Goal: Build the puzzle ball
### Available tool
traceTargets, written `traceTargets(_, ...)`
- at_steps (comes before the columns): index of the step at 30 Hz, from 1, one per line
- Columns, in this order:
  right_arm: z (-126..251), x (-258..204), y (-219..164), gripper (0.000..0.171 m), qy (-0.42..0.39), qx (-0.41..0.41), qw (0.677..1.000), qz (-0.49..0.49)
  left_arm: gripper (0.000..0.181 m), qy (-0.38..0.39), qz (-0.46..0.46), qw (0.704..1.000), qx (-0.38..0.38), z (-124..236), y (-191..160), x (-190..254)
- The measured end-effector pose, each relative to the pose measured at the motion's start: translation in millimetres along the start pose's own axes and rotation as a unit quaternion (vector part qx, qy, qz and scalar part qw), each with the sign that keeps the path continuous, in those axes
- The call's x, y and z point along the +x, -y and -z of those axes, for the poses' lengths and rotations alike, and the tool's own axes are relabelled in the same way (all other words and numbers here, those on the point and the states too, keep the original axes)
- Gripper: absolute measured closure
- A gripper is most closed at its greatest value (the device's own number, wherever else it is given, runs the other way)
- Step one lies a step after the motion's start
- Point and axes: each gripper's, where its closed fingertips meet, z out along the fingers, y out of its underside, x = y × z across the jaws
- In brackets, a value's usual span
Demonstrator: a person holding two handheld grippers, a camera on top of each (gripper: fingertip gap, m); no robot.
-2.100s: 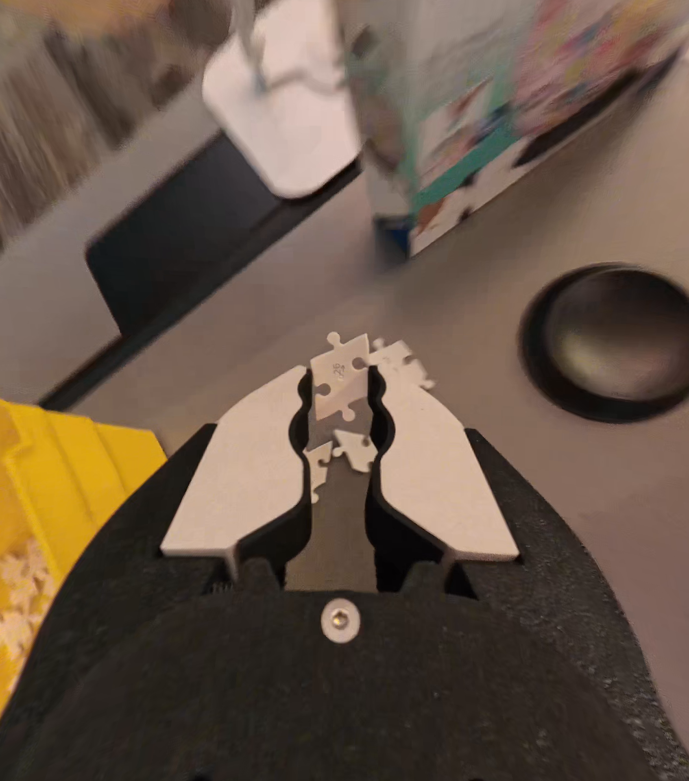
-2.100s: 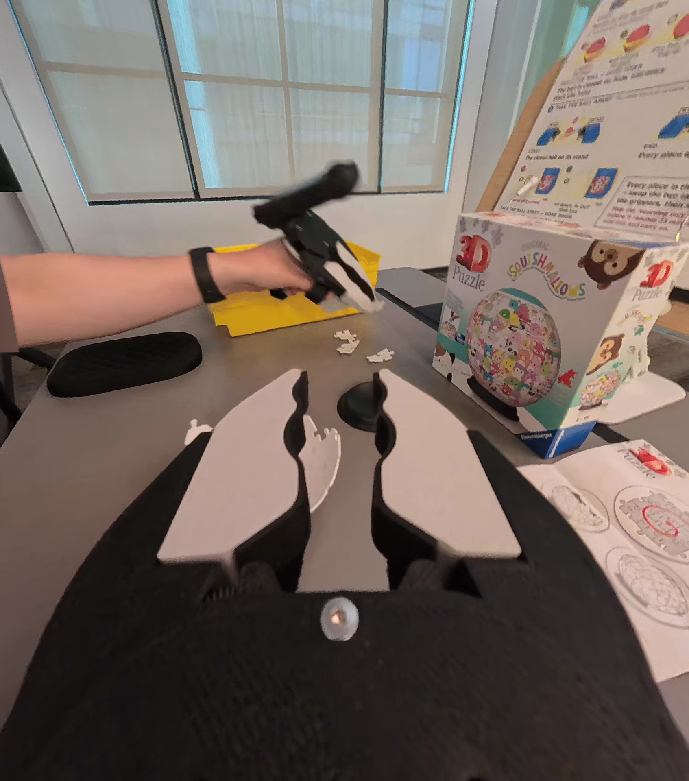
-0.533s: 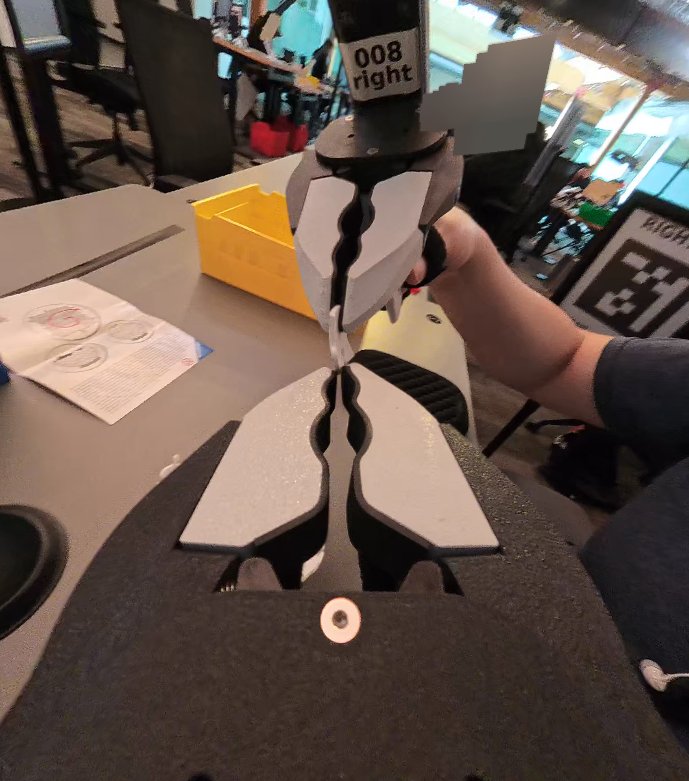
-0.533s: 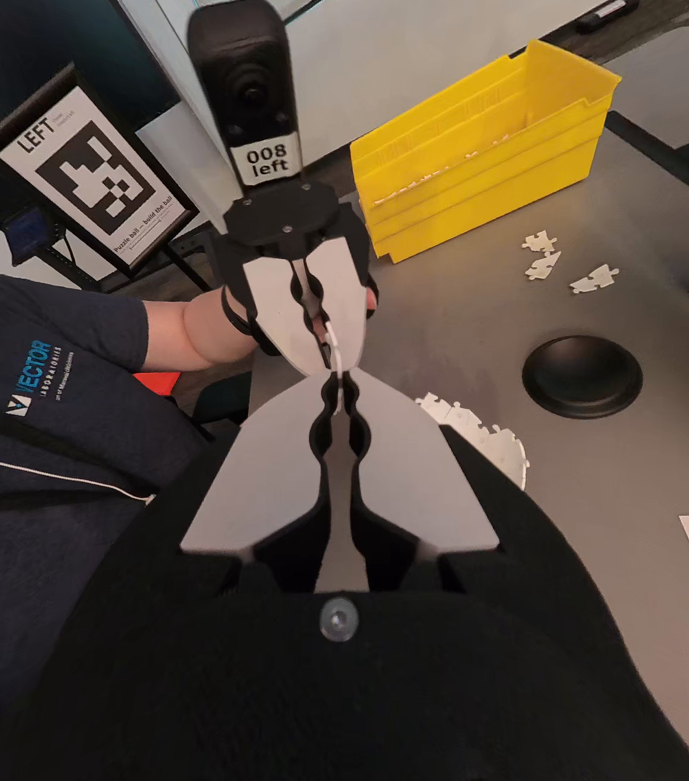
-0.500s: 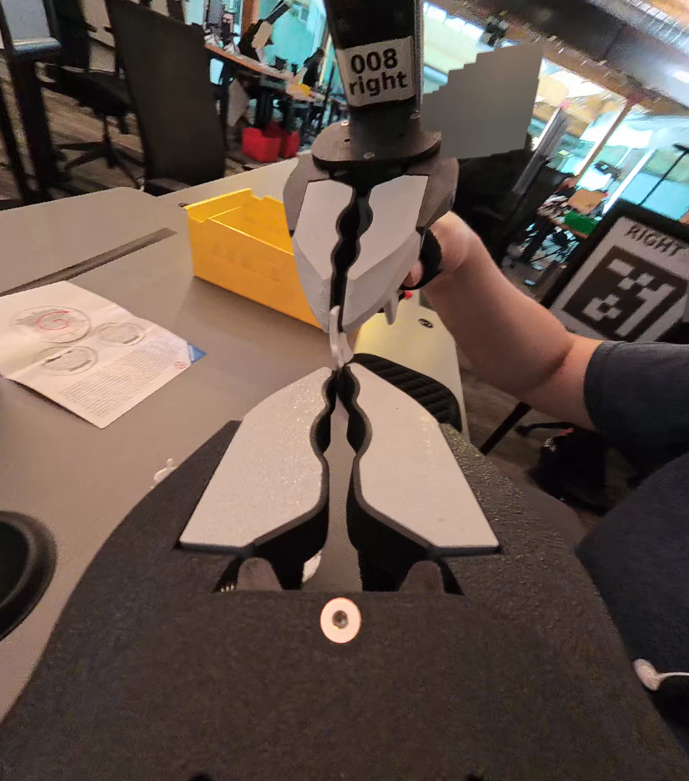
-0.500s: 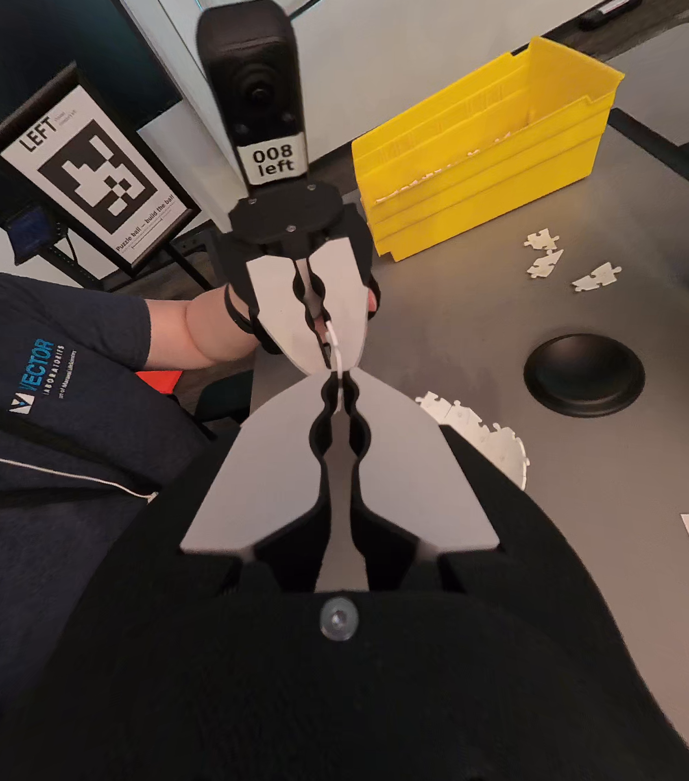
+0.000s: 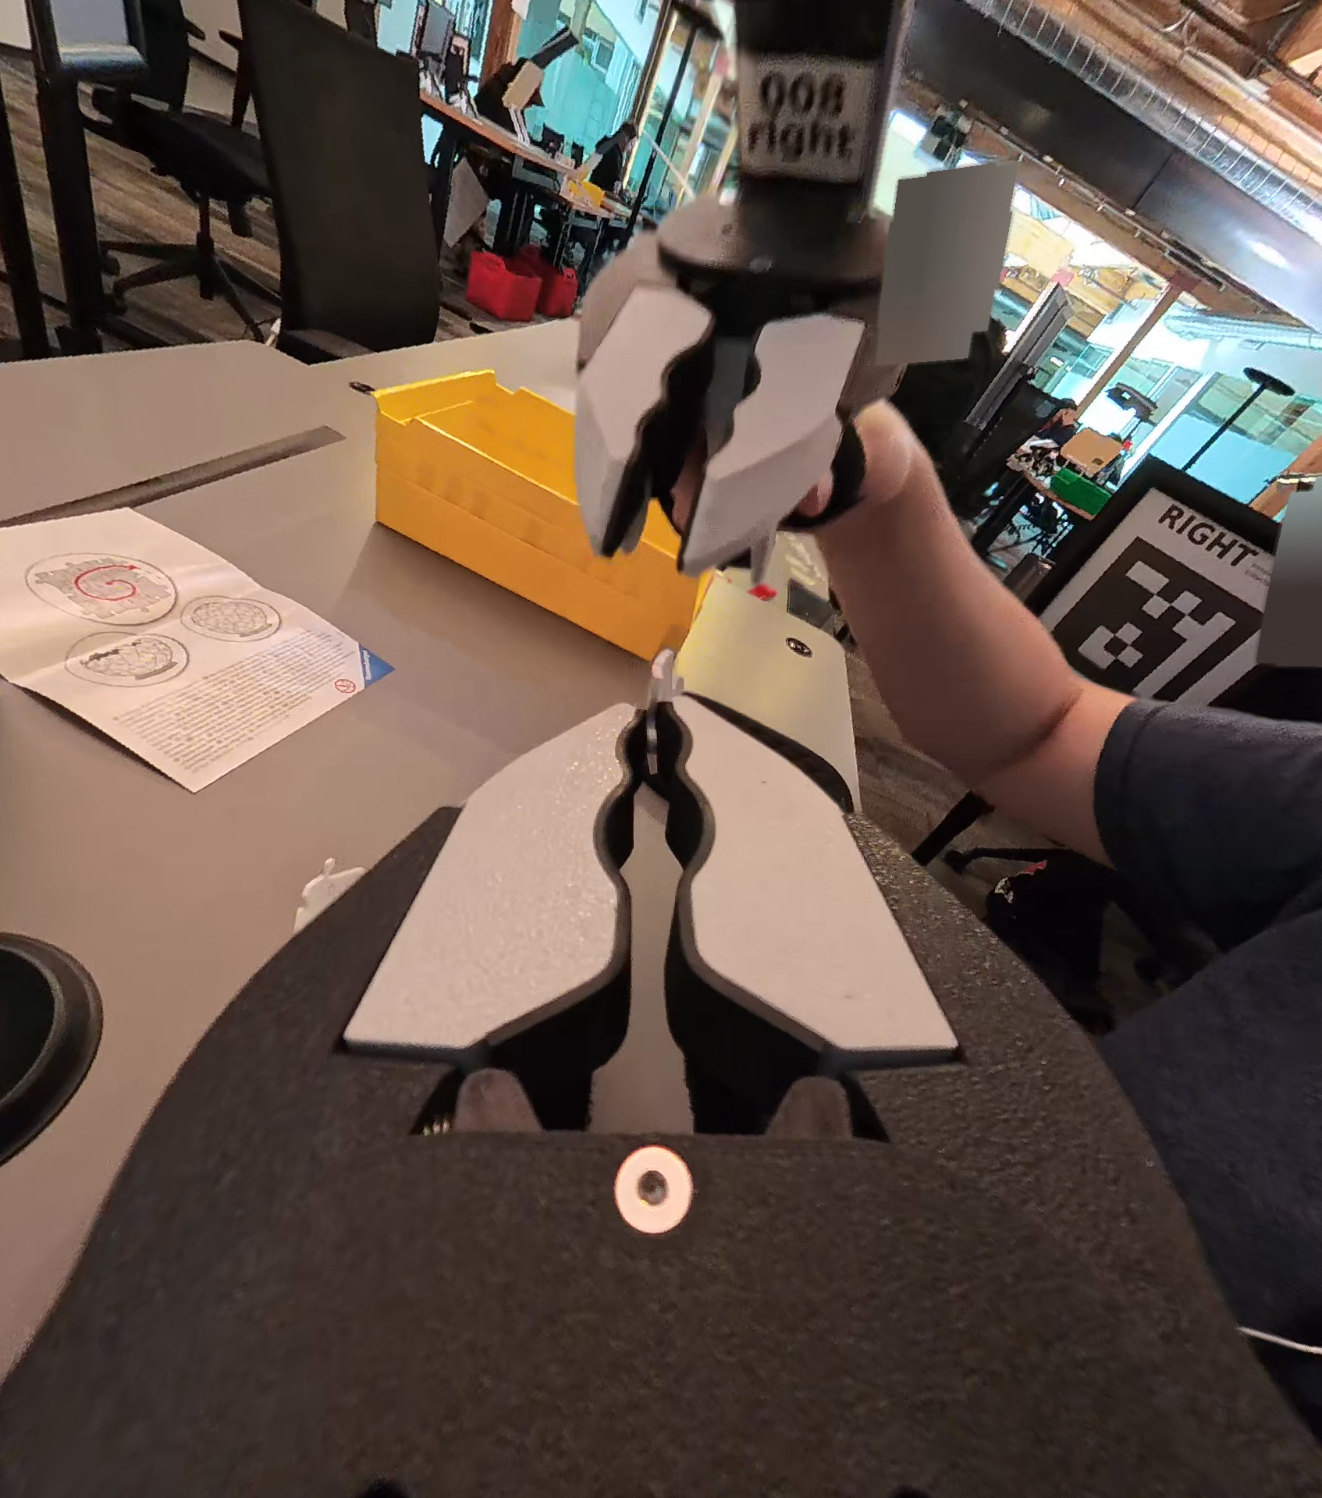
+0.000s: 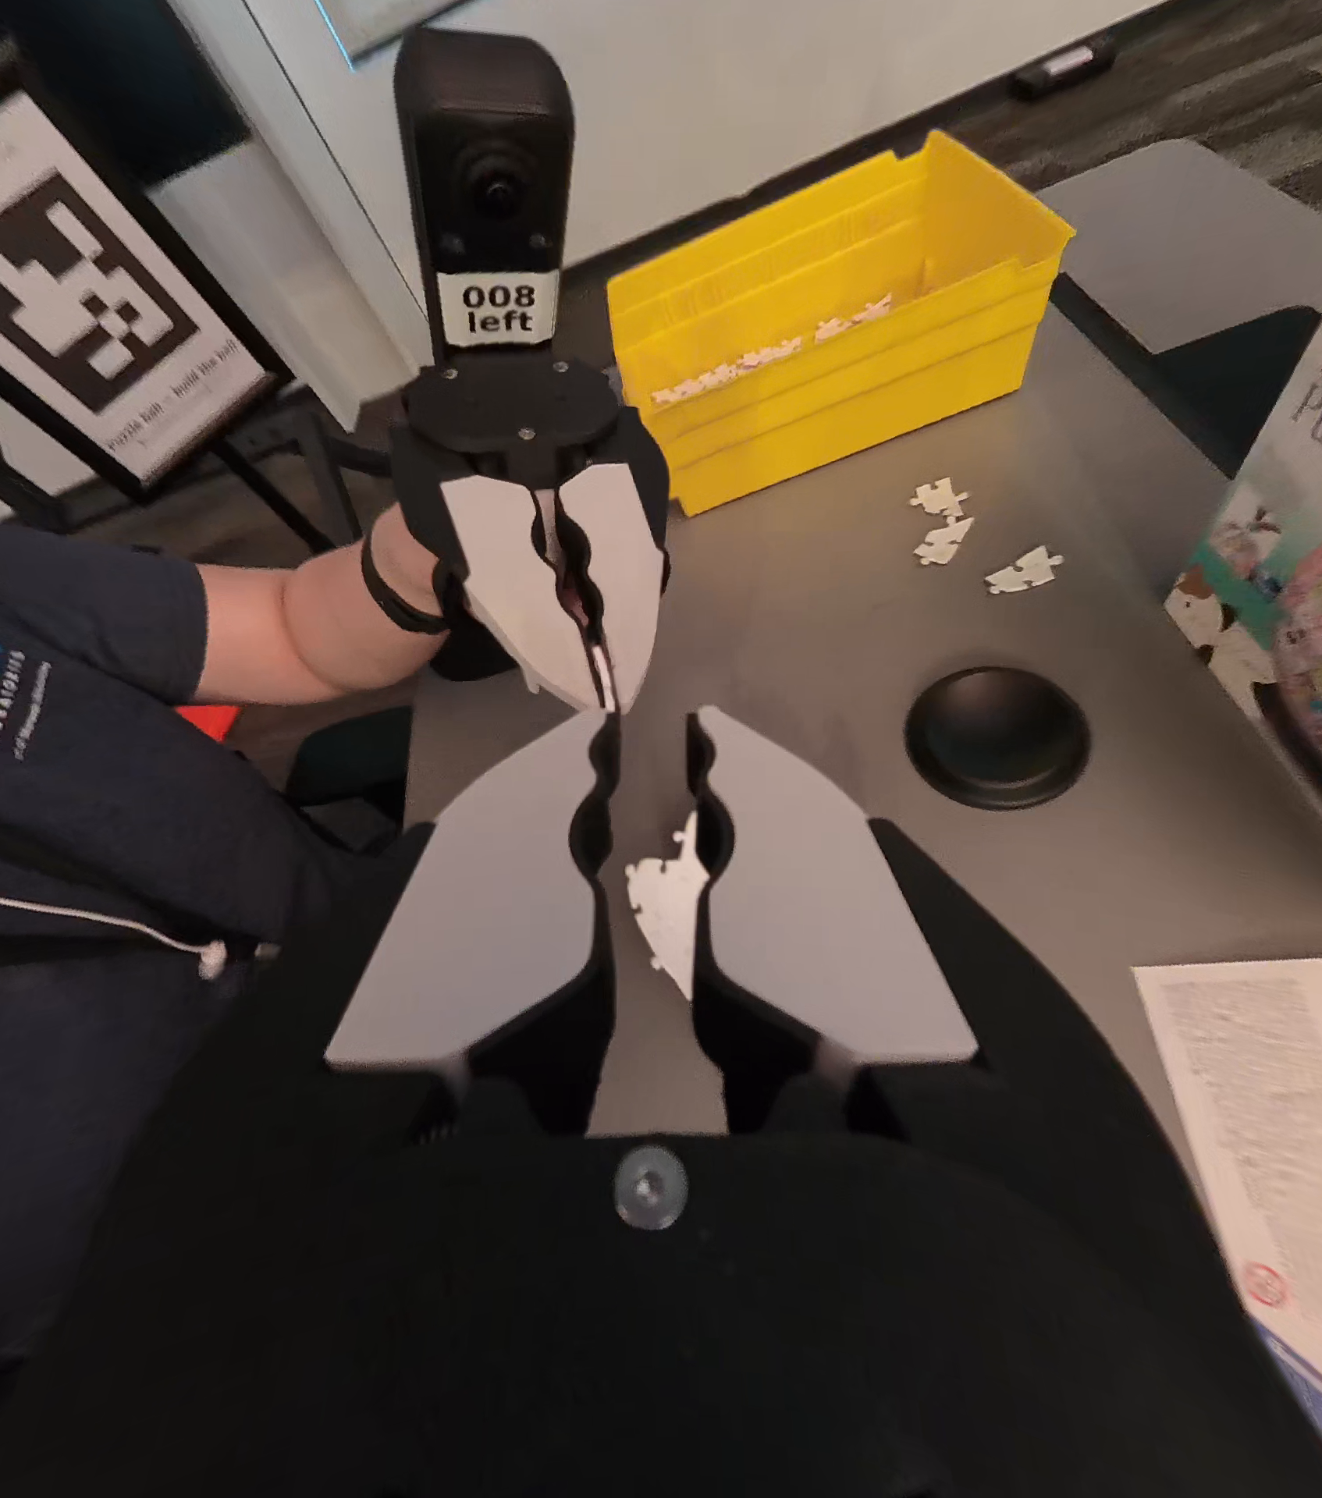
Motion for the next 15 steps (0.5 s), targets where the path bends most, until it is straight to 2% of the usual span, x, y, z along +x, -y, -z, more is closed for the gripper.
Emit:
traceTargets(8,-22.4,-4.3,-24.1,0.156,0.026,-0.139,0.99,0.012,0.179,-0.003,0.006,1.0,-0.02,-1.5,-6.2,-2.8)
traceTargets(9,-25.5,-4.6,-26.2,0.157,0.029,-0.142,0.989,0.015,0.179,-0.004,0.006,1.0,-0.023,-2.3,-7.8,-3.4)
traceTargets(11,-29.7,-6.1,-30.4,0.168,0.042,-0.146,0.988,0.014,0.179,0.003,0.005,1.0,-0.03,-3.4,-11.1,-7.9)
traceTargets(15,-33.4,5.8,-34.7,0.168,0.037,-0.124,0.991,-0.018,0.178,0.012,-0.007,0.999,-0.036,-0.7,-15.2,-21.8)
